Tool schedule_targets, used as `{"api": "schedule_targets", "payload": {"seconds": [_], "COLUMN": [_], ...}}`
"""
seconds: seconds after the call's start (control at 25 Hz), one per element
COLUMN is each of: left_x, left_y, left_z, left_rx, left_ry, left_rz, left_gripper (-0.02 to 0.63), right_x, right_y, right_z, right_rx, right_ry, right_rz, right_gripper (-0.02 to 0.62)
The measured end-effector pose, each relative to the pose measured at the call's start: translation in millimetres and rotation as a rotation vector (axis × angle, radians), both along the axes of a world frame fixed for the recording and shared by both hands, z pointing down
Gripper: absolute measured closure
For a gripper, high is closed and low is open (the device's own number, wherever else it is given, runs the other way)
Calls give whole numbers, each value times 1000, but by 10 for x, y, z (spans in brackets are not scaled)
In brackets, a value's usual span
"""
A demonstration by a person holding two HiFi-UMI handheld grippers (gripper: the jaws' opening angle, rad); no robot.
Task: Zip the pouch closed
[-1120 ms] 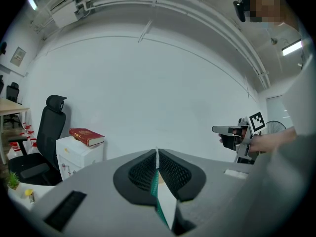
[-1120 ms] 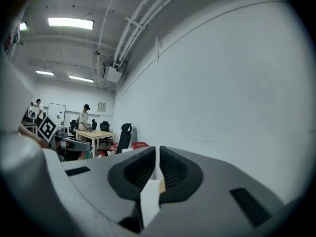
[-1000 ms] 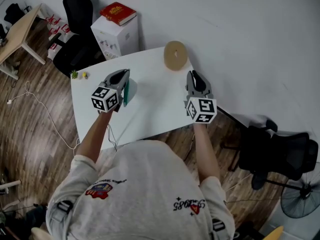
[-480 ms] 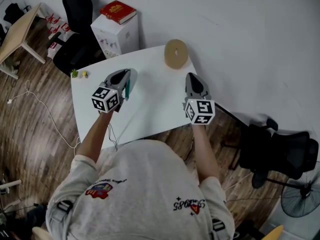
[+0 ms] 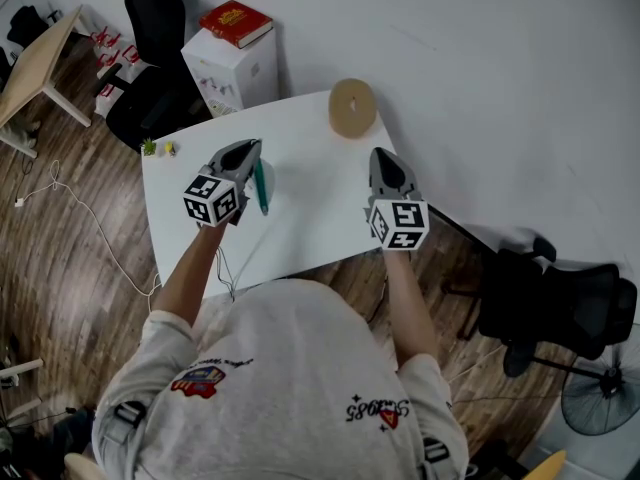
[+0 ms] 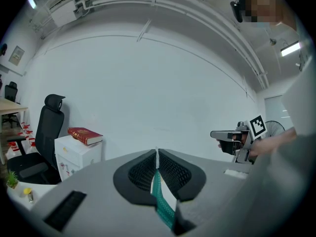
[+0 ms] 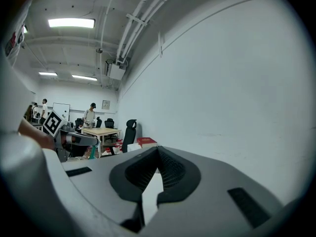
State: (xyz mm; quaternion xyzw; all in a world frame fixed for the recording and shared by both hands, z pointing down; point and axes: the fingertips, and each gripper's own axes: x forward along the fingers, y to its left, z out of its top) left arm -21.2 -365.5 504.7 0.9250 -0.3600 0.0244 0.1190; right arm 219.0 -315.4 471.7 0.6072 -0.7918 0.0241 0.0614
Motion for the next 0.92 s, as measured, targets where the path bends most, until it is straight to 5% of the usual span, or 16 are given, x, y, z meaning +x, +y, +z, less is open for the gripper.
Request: {"api": "schedule_targets", "payload": {"seconds": [0.92], "left_x": [85], "left_y": [58], "left_z": [68], "left_rx": [-19], "left_ry": [-1], "left_rz": [25], "left_gripper": [592], "right_x": [-36], "right_y": [36], "right_z": [9], "right_rx": [7], "right_ry": [14], "right_rz": [-20], "right_gripper": [606]}}
